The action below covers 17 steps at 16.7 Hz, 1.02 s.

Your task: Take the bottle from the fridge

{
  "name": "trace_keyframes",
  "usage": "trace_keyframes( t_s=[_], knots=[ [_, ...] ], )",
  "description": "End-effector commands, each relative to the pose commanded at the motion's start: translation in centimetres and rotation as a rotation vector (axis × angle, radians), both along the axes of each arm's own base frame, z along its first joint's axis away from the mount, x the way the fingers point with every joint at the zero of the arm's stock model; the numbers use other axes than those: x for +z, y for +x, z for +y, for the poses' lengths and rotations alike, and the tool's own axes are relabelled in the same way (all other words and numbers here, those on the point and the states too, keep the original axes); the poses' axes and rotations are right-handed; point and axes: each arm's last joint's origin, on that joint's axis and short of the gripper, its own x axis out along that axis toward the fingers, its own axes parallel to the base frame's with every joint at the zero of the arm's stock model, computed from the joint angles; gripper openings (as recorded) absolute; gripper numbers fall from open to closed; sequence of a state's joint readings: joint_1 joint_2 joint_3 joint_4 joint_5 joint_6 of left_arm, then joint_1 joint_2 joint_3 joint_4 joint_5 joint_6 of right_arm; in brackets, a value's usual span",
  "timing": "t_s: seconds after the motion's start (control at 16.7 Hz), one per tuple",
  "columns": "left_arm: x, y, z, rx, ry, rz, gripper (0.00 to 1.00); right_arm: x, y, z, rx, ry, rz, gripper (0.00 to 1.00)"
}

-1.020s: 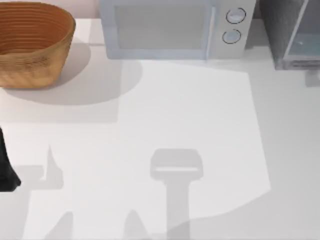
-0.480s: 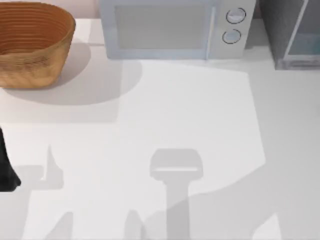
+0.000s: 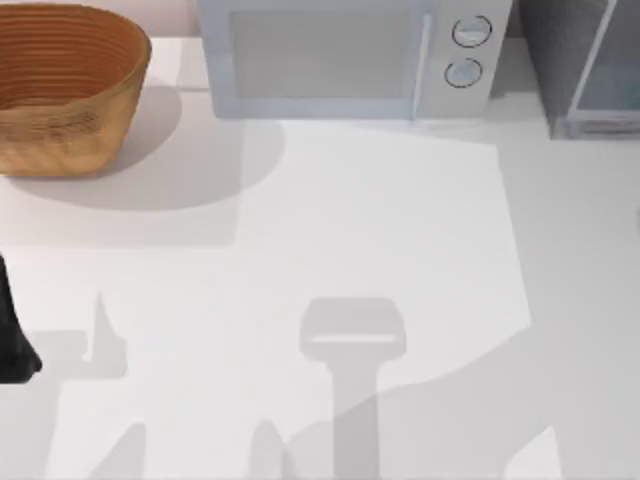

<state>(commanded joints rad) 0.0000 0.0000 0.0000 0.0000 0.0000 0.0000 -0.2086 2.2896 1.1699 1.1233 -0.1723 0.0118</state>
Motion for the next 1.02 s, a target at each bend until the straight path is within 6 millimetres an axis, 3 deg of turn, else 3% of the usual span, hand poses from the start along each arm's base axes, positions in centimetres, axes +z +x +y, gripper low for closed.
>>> trace_keyframes(
  t_s=[0.54,1.02],
  knots=[
    [0.00,0.00,0.00,0.000,0.000,0.000,1.00,0.00,0.00,0.00,0.000,0.000,0.000,0.02],
    [0.00,0.00,0.00,0.000,0.000,0.000,1.00,0.00,0.00,0.00,0.000,0.000,0.000,0.00]
  ],
)
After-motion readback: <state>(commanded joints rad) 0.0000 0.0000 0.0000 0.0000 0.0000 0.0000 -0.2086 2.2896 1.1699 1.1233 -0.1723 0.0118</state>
